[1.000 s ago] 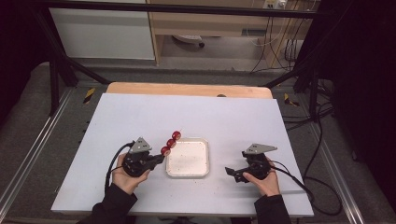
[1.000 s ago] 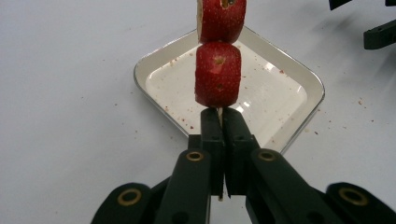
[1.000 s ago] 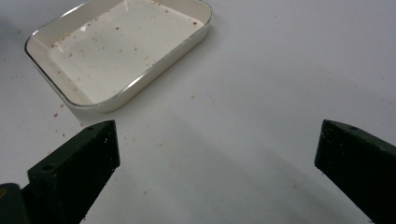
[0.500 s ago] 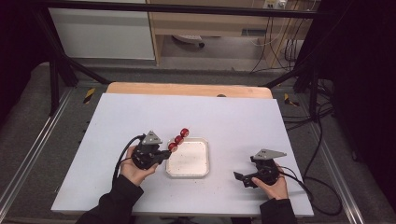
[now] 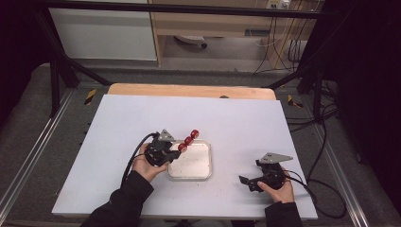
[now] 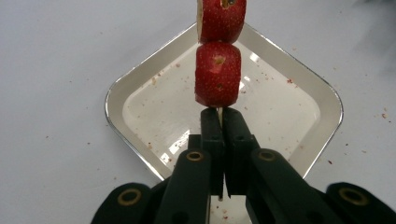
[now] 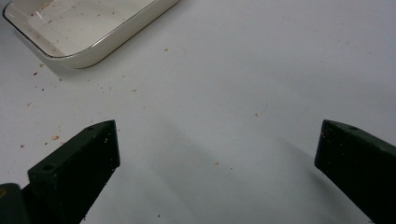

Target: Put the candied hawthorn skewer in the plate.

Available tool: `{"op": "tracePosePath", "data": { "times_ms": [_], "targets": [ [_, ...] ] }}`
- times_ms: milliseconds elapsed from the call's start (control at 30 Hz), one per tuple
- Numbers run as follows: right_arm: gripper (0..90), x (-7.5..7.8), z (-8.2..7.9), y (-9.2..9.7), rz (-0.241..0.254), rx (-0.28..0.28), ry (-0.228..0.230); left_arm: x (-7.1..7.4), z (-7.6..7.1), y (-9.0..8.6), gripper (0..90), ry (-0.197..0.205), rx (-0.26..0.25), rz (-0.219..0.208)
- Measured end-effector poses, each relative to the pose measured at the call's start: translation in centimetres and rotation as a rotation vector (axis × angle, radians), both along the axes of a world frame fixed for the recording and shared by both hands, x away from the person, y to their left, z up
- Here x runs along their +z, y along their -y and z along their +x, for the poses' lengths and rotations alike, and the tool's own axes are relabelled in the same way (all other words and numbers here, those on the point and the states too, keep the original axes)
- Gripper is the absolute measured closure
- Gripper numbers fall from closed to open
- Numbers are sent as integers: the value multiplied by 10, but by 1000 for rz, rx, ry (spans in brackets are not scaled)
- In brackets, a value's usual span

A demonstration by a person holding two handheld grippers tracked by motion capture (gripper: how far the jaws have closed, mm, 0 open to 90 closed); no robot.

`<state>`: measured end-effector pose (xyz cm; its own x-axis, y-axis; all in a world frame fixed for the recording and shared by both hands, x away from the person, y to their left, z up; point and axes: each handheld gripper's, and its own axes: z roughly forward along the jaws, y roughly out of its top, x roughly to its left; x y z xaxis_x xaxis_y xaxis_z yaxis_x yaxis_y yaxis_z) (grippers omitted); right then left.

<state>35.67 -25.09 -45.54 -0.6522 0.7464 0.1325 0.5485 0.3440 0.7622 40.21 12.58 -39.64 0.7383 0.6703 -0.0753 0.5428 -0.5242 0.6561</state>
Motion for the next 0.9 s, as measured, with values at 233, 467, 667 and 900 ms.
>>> {"op": "tracePosePath", "data": {
  "times_ms": [233,467,667,900],
  "targets": [
    [6,1,-1,2,9,-3,0,-12,-1,9,880,-31,-2,44],
    [5,1,-1,3,10,-5,-2,-21,-3,14,880,-57,-2,90],
    [5,0,-1,3,7,-6,2,-26,-4,14,880,-76,6,120],
    [5,0,-1,3,6,-5,4,-28,-4,15,880,-92,19,145]
  ]
}}
